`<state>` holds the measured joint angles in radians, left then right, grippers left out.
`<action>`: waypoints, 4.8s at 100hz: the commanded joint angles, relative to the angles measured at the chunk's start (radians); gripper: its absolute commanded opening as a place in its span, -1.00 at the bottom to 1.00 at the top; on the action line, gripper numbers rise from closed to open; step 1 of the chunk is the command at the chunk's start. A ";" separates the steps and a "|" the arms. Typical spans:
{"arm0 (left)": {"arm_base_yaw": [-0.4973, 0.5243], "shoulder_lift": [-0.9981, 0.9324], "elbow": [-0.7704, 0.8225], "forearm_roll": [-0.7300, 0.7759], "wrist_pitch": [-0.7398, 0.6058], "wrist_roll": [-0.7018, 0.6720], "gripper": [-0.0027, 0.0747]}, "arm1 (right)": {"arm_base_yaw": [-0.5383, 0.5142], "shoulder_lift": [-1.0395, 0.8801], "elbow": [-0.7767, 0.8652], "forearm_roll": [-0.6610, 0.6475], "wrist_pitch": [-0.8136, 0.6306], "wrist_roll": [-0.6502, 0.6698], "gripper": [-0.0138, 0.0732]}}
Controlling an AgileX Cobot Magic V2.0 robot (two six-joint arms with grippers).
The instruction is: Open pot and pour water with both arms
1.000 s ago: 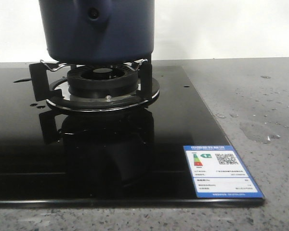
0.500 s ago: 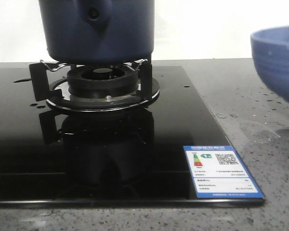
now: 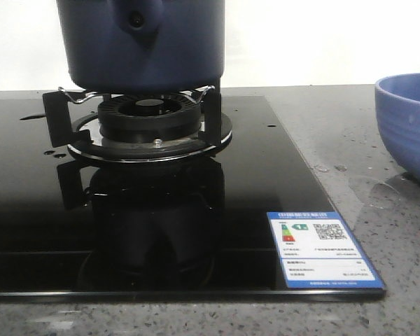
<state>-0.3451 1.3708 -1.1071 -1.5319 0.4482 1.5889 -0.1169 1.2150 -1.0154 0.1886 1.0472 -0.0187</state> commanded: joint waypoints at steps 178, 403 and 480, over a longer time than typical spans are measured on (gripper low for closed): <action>-0.002 -0.333 0.122 -0.208 -0.132 0.008 -0.30 | 0.107 -0.527 -0.114 0.018 -0.136 -0.146 -0.82; 0.199 -1.263 1.009 1.386 -0.357 -1.390 -0.98 | 0.179 -1.176 0.503 -0.065 -0.533 -0.146 -0.83; 0.328 -1.402 1.140 1.433 -0.165 -1.460 -0.98 | 0.179 -1.176 0.503 -0.065 -0.533 -0.146 -0.83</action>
<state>-0.0178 -0.0042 0.0050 -0.0987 0.3281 0.1389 0.0605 0.0260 -0.4907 0.1294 0.5917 -0.1544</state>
